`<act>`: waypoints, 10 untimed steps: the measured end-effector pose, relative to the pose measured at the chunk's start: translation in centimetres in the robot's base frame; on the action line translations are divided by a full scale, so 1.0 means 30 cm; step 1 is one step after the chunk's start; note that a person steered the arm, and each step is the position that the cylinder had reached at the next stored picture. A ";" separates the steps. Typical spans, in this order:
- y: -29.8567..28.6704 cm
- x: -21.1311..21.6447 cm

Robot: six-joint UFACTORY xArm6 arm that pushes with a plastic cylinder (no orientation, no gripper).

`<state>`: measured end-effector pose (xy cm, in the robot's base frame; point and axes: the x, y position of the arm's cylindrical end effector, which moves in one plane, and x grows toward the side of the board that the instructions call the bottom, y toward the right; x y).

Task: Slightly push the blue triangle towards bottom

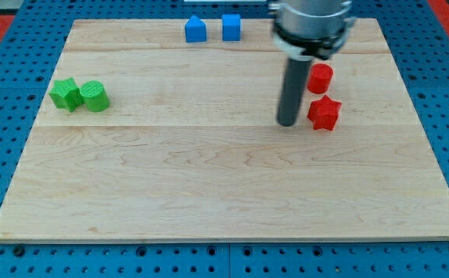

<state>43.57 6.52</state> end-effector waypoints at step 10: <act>-0.574 -0.810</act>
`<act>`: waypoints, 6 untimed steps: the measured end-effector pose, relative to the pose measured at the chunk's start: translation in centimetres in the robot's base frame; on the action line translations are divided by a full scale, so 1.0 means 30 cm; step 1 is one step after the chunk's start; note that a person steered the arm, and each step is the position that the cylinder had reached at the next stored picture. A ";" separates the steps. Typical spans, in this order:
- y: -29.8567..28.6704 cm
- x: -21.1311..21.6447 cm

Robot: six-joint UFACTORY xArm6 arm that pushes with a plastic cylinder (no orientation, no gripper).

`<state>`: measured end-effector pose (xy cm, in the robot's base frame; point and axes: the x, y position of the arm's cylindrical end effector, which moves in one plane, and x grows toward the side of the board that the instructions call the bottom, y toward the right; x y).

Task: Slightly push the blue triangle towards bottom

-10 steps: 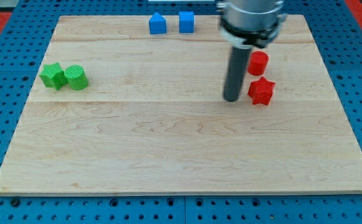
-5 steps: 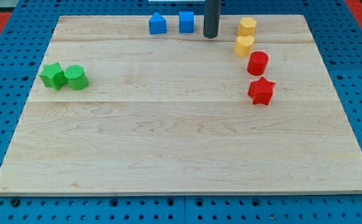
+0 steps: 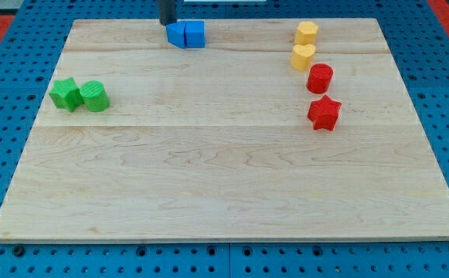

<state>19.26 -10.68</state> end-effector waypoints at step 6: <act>-0.152 0.340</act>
